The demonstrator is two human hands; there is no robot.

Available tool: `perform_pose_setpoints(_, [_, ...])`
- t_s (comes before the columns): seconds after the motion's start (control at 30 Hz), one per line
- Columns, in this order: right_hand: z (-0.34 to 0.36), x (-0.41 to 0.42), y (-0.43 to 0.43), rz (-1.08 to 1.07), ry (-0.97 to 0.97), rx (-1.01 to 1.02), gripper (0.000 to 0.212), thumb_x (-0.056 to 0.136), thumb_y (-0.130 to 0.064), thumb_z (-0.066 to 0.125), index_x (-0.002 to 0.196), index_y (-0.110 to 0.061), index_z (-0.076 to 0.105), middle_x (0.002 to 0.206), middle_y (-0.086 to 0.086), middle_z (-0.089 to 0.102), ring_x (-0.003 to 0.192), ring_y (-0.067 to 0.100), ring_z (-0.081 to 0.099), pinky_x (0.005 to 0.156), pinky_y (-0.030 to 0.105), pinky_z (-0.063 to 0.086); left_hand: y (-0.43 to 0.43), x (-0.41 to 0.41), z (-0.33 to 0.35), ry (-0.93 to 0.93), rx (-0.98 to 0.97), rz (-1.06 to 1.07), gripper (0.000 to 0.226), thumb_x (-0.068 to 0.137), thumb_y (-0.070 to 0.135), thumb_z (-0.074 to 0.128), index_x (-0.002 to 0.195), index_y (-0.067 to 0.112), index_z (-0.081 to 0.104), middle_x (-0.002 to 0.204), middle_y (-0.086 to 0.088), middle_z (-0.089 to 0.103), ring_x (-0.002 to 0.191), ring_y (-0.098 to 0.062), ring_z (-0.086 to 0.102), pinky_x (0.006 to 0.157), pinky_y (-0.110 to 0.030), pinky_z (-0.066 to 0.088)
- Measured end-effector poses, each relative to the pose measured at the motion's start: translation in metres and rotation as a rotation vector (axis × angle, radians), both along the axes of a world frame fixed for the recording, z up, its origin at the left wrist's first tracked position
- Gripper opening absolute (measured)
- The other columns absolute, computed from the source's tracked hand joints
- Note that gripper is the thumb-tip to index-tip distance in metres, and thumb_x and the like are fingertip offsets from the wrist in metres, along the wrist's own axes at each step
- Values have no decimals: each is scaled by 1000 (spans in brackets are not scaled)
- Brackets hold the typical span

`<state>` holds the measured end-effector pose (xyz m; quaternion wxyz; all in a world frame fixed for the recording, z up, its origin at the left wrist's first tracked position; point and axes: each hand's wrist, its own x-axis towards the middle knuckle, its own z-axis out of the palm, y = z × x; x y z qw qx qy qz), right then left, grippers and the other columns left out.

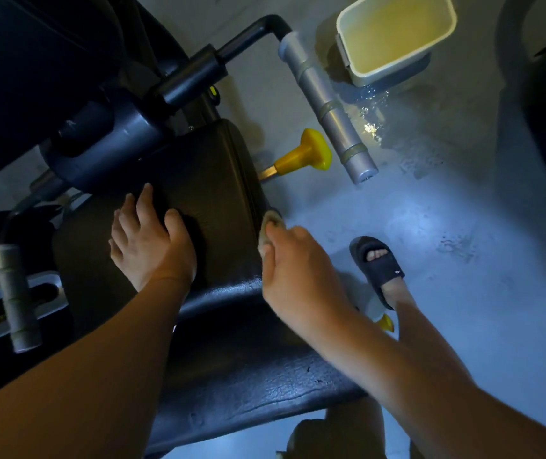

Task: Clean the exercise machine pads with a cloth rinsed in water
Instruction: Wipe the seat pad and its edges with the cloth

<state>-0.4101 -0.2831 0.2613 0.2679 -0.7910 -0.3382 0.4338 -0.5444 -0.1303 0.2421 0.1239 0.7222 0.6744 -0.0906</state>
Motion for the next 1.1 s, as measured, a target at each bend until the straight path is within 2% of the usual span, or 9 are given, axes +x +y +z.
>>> perform_pose_setpoints(0.17, [30,-18,-23,7,12,14,17,102,-14,55,119,-16,54,97,-8,36,66,-2,28,57,6,35,1,1,0,-13,-2,5,58,99,49,31,156,42,21,167,3,18,154,-26,14,122,-58,13])
perform_pose_setpoints(0.27, [21,-18,-19,-33,-7,9,16,99,-6,58,110,-17,55,90,-10,35,65,-5,29,51,11,32,0,1,1,-12,4,5,58,100,48,31,157,41,21,167,2,18,154,-27,14,122,-58,13])
perform_pose_setpoints(0.37, [3,-2,10,-72,-19,33,21,94,3,51,94,-18,47,81,-7,32,63,9,32,56,24,19,0,0,1,-13,2,2,58,100,49,31,156,41,21,167,3,17,154,-26,14,122,-58,14])
perform_pose_setpoints(0.5, [-27,22,67,-86,-61,126,19,92,1,52,86,-17,51,86,10,54,78,31,55,64,34,35,1,-3,0,-29,7,-15,58,99,50,30,156,41,21,167,3,17,154,-26,14,122,-58,14])
perform_pose_setpoints(0.6, [-33,22,73,-105,-70,150,11,97,-6,54,93,-13,61,90,10,58,81,31,58,65,33,36,0,-4,-2,-12,14,-9,59,99,51,30,156,42,20,167,3,18,153,-27,15,122,-57,14])
perform_pose_setpoints(0.73, [-8,2,30,-62,-109,45,15,107,-21,47,110,-12,59,89,-3,41,74,13,35,64,22,21,1,-4,0,-17,2,-6,59,99,51,30,156,42,20,167,3,17,153,-27,14,122,-58,14])
perform_pose_setpoints(0.83, [11,-21,-3,-86,-130,-29,19,108,-25,45,118,-13,56,87,-8,36,59,2,25,63,15,33,1,-4,0,-23,-13,-1,59,100,49,33,156,41,20,167,3,17,154,-27,14,122,-58,13])
perform_pose_setpoints(0.97, [25,-43,-26,-94,-122,-81,31,105,-24,54,133,-8,55,93,1,61,69,-2,39,61,-3,34,3,-4,2,-32,-22,-10,59,100,49,33,156,41,20,167,2,17,153,-29,14,122,-59,13])
perform_pose_setpoints(1.1, [17,-38,-19,-133,-75,-27,23,105,-22,54,125,-11,59,99,0,51,81,8,44,61,11,33,3,-4,1,-24,-15,-7,59,99,50,33,156,41,20,166,2,17,153,-28,14,122,-58,13])
